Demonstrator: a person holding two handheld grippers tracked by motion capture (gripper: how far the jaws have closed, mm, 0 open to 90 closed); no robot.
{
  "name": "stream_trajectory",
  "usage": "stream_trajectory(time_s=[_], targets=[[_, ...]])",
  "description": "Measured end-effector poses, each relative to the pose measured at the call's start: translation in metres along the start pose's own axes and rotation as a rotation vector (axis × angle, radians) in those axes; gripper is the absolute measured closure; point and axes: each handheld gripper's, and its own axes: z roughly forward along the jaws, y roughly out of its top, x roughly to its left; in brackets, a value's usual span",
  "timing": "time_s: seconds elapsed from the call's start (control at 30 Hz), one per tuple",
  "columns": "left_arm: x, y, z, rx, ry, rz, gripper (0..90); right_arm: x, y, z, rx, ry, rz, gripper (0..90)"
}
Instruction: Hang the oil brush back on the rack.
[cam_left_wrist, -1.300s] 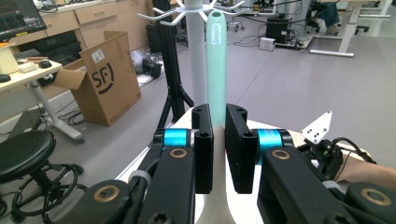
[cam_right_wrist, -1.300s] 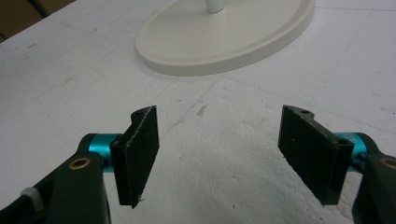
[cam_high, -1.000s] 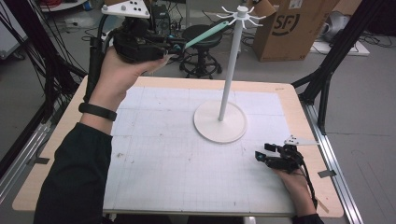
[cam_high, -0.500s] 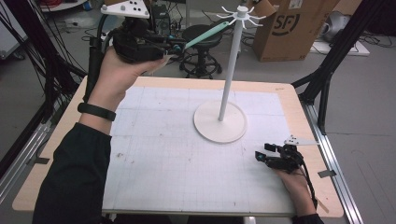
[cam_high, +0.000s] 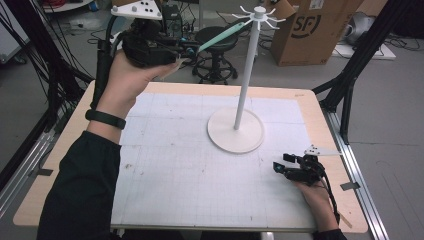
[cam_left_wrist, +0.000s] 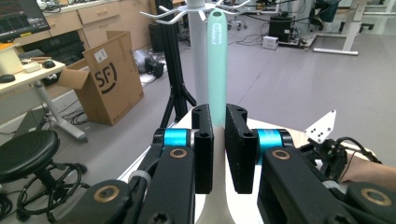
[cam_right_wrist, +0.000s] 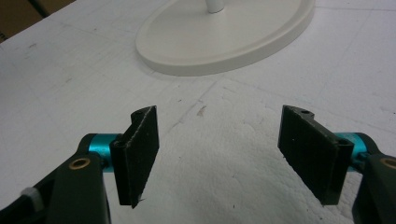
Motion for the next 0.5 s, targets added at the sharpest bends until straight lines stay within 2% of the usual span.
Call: stream_trajectory(time_s=[0.5], targets=[[0.0008,-0.0004,-0.0001,-0.001,0.017,0.006,82.1,-0.0001,0.0,-0.0003,0.001,-0.001,-0.001,28.6]])
